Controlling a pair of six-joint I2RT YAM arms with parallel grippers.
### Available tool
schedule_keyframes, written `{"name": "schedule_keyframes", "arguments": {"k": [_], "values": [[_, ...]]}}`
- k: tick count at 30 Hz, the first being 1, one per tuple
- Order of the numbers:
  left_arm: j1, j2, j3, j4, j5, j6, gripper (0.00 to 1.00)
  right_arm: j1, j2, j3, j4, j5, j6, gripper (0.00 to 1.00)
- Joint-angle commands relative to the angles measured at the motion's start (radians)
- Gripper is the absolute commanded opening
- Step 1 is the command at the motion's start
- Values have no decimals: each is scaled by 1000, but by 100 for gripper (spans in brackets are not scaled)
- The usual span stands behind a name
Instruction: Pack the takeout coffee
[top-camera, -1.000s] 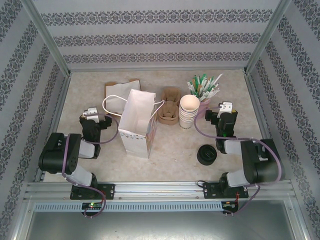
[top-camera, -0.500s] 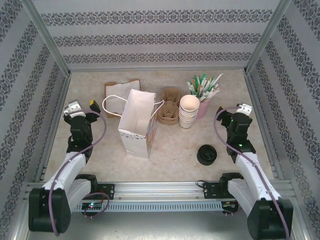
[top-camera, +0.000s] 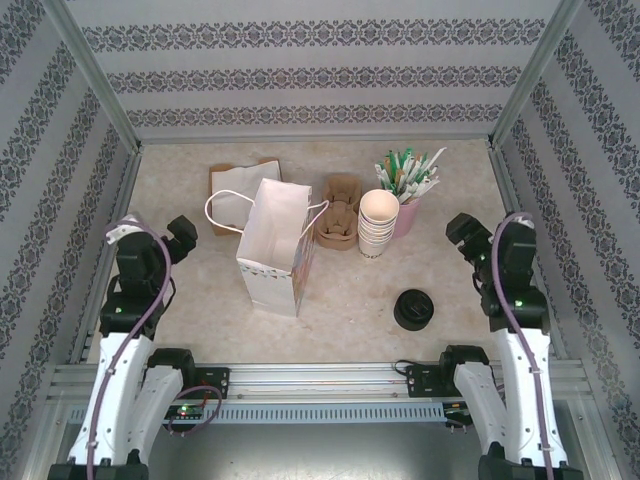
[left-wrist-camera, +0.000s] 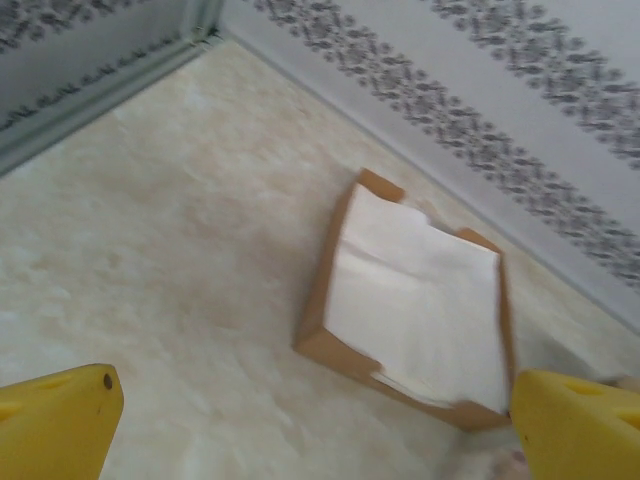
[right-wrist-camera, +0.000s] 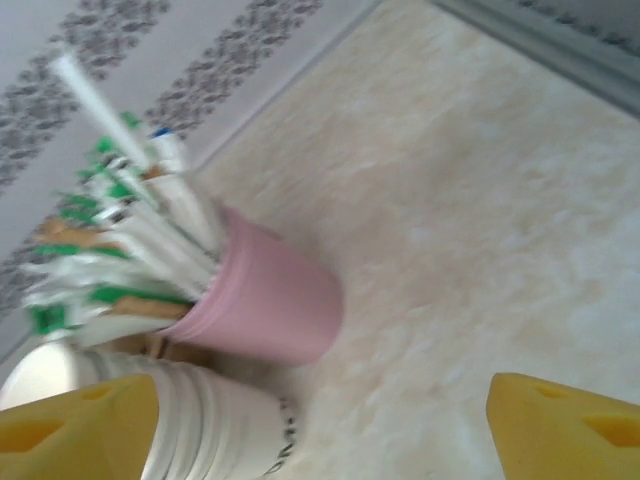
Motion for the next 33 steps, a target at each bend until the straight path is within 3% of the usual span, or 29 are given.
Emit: {"name": "schedule_keyframes", "arguments": {"k": [1,3,8,14,33], "values": [[13,-40,105,-275,216,20,99,21,93,131,-171,-263,11,68],[12,-49,153,-337,263,40,95,74,123,176,-202,-256,11,60],[12,-48,221,-362,440,40,86,299,146,219,-192,-68,60,54],[12,-62,225,-328,525,23,77,421,258,253,-154,37,105,42],[11,-137,176,-333,540,-16,72,451,464,296,-12,83,221,35]]}}
